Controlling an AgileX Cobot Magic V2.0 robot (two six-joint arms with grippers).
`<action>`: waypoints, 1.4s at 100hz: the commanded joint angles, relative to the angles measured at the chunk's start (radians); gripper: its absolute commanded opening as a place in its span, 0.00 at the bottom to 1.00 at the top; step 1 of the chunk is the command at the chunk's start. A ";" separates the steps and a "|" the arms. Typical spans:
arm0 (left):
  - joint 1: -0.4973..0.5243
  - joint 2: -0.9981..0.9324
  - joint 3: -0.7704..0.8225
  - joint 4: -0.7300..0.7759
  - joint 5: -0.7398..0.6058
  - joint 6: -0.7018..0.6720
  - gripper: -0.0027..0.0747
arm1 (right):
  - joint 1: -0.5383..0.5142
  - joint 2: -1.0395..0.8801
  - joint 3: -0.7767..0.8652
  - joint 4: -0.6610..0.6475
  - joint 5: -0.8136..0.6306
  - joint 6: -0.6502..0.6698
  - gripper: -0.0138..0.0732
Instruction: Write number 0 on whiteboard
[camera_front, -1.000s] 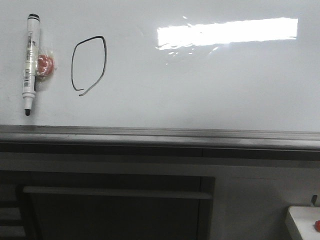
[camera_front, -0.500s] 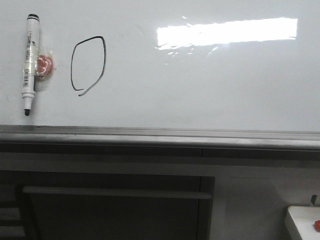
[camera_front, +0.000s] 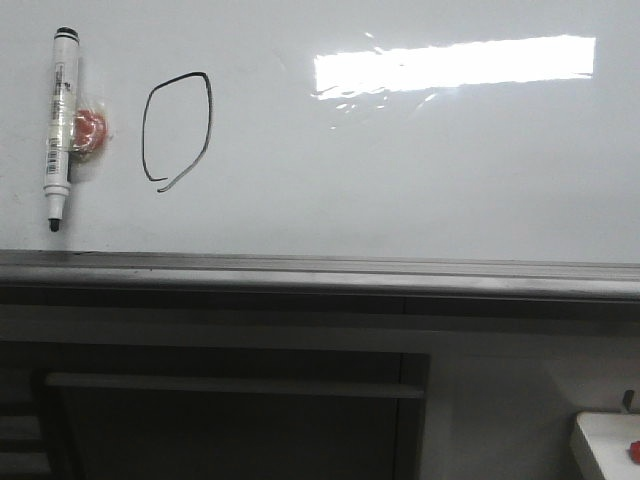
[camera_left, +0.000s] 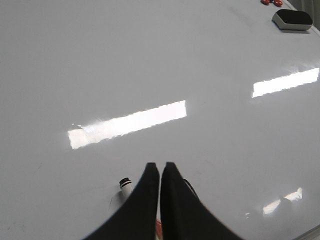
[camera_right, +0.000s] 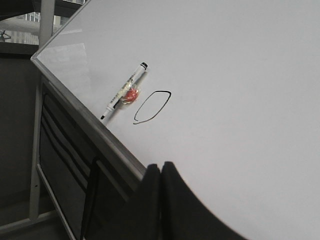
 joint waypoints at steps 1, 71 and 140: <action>0.001 0.007 -0.027 -0.003 -0.074 0.001 0.01 | -0.005 0.008 -0.026 0.015 -0.075 0.000 0.10; 0.427 -0.129 0.161 -0.184 -0.014 0.027 0.01 | -0.005 0.008 -0.026 0.015 -0.075 0.000 0.10; 0.443 -0.142 0.172 -0.233 0.399 0.158 0.01 | -0.005 0.008 -0.026 0.015 -0.075 0.000 0.10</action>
